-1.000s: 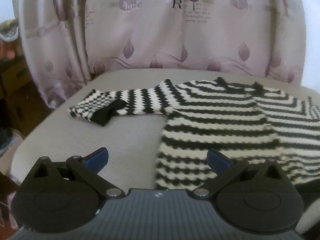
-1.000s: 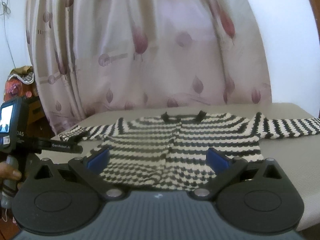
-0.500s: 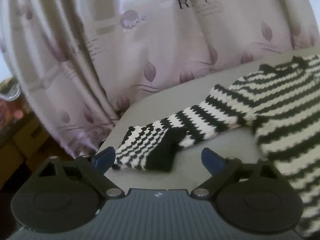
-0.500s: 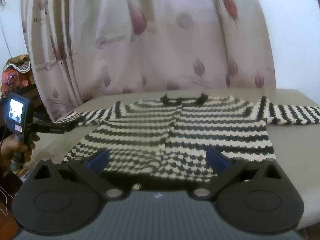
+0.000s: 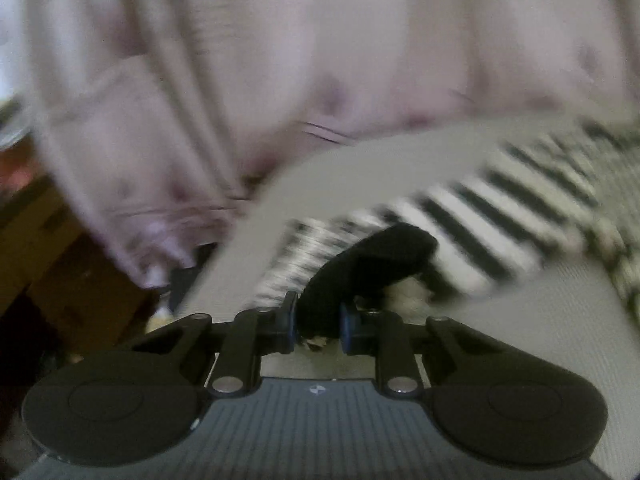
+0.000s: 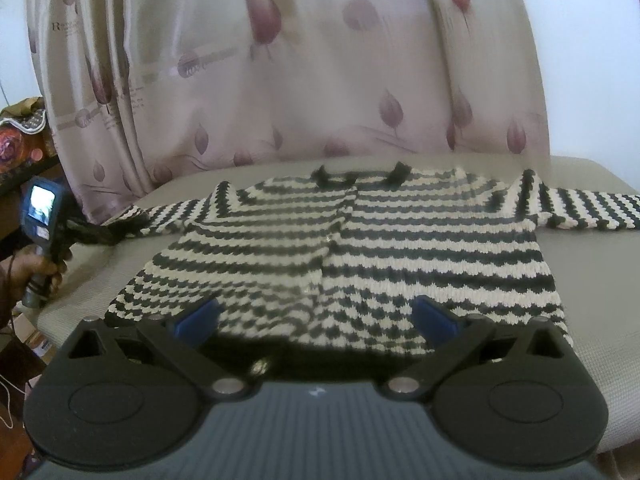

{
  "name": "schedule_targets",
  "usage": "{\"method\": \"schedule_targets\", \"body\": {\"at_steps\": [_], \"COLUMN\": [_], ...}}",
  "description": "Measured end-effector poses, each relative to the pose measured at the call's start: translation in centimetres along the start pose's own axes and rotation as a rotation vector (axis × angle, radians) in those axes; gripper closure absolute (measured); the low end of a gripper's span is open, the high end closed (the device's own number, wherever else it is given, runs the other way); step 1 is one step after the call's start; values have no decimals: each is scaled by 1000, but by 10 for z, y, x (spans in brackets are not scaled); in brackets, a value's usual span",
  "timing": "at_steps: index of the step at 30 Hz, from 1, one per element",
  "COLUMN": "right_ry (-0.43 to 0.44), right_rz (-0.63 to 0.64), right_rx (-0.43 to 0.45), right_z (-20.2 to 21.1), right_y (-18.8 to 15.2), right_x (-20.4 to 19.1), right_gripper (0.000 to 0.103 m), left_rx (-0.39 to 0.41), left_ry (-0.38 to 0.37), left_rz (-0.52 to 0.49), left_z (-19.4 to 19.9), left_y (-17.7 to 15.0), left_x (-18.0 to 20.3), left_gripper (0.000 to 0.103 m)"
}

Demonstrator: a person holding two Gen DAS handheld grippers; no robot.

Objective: Fold small clothes

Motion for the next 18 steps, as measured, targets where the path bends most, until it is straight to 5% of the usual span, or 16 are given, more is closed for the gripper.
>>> {"method": "schedule_targets", "body": {"at_steps": [4,9,14,16,18], "right_ry": [-1,9,19,24,34], "right_rz": [-1,7,-2,-21,-40], "right_rx": [-5,-8,9,11,17], "right_z": [-2,-3,0,1,3], "right_y": [0,-2,-1,0,0], "right_x": [0,-3,-1,3,7], "right_gripper": [0,0,0,0,0], "left_rx": [-37,-182,-237,-244,-211], "left_ry": [50,81,162,210,270], "left_rz": [269,551,546,502,470], "left_z": [15,28,31,28,31], "left_y": [18,12,-10,-16,-20], "left_x": [-67,-130,-148,-149,-147], "left_gripper": [78,78,79,44,22]}}
Point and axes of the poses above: each gripper's, at about its wrist camera, not at the fingertips, and z roughly against the way its jaws point, x to its right, y to its top, the point moved 5 cm from there along -z, roughly the way its jaws point, and after that the axes turned 3 degrees about -x, right-handed, at the moved point
